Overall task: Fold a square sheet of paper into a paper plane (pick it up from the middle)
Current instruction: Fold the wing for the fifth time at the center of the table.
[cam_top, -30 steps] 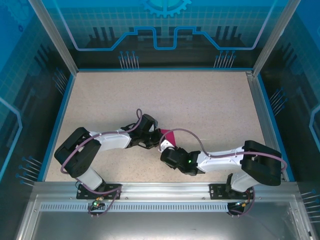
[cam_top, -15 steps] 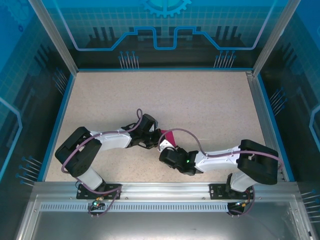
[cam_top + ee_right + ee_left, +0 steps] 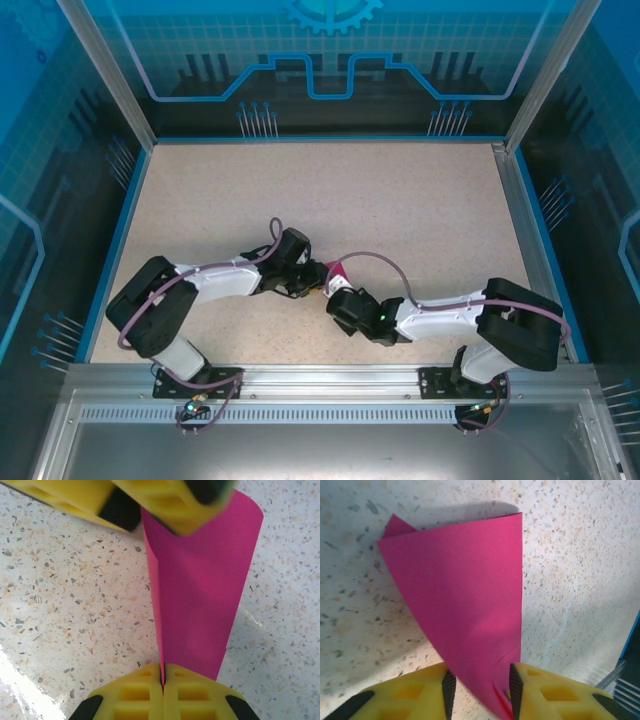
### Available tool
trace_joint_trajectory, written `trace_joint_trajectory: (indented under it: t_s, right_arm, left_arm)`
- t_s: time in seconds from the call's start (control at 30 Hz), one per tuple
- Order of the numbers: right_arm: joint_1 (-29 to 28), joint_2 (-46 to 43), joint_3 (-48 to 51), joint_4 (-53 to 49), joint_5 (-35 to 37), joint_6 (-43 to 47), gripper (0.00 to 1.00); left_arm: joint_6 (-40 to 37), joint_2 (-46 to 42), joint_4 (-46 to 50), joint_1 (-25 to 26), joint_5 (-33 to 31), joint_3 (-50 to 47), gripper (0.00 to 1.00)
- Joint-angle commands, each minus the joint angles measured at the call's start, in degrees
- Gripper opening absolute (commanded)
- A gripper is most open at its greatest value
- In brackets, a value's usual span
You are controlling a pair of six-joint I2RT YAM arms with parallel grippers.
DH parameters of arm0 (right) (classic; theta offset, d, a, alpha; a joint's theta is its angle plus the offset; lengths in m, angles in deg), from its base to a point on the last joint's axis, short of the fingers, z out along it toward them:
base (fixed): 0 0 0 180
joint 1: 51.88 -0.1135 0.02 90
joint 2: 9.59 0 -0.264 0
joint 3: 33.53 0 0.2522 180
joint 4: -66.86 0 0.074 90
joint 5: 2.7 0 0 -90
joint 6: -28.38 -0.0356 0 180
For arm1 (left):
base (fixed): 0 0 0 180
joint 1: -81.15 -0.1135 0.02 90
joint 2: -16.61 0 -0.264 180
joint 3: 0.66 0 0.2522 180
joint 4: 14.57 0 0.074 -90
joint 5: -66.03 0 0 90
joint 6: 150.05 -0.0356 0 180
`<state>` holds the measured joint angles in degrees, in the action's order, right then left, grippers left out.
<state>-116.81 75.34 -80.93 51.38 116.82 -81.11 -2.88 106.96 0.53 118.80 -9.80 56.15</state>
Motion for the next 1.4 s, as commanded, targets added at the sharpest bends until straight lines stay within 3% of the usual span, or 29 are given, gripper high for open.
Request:
trace_joint_trajectory:
  t_s: [0.0,0.23,0.57,0.9,1.37]
  right_arm:
    - [2.64,-2.33,2.34,5.14,-8.71,-1.77,0.0]
    - [10.91,-5.99,7.65,13.39,-25.54,-4.44,0.0]
    - [21.63,-9.66,10.2,16.86,-45.78,-7.83,0.03]
    - [24.81,-1.3,9.08,22.27,-52.43,-13.42,0.04]
    - [31.51,4.6,8.94,27.31,-65.32,-19.18,0.06]
  left_arm:
    - [-0.55,-5.6,5.17,-0.42,-4.87,0.86,0.44]
    - [-1.18,-15.7,10.36,-0.36,-12.27,-1.56,0.56]
    - [-2.27,-19.88,7.11,-0.31,-10.69,-4.9,0.55]
    - [-2.74,-14.65,-2.29,0.3,-3.39,-5.87,0.51]
    - [-4.16,-11.34,-9.75,2.22,0.03,-7.71,0.47]
